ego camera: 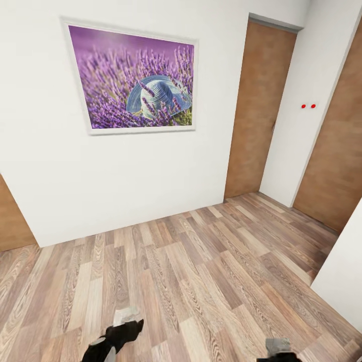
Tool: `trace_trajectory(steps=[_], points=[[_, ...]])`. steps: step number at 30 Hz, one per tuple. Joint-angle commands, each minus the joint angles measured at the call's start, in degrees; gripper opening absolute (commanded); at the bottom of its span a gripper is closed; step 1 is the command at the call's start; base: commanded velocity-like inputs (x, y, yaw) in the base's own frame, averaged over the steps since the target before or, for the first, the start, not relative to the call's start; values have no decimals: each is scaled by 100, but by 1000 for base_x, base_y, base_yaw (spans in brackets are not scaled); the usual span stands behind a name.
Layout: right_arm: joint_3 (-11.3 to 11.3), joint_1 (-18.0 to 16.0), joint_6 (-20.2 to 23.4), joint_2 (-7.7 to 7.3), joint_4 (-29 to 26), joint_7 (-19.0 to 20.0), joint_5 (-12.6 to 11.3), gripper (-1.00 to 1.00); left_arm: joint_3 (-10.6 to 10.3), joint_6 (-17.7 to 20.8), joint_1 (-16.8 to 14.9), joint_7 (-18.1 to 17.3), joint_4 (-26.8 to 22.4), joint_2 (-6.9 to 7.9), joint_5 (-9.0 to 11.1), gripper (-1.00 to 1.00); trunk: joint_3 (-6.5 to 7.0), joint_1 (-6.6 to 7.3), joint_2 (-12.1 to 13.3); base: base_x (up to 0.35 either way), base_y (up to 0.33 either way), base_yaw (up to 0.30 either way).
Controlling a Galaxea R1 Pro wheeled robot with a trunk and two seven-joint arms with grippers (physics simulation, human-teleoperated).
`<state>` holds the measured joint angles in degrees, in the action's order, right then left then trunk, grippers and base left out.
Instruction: In the bedroom, move the book from the bed onto either nightstand, and place the two sandals side by side next to the bed.
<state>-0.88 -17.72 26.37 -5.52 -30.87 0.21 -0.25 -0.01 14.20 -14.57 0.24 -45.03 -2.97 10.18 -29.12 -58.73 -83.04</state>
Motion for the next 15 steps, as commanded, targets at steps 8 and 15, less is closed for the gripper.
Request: trace_trajectory(steps=[8, 15], points=[[-25, -633, 307, -65, -89, 63, -19, 100, -7, 205, -519, 28, -8, -12, 38, 100, -8, 0, -4, 0, 0, 0], [-28, -662, 298, -13, -72, 10, -19, 100, -16, 137, -521, -32, 21, 4, 64, 100, -8, 0, -4, 0, 0, 0]])
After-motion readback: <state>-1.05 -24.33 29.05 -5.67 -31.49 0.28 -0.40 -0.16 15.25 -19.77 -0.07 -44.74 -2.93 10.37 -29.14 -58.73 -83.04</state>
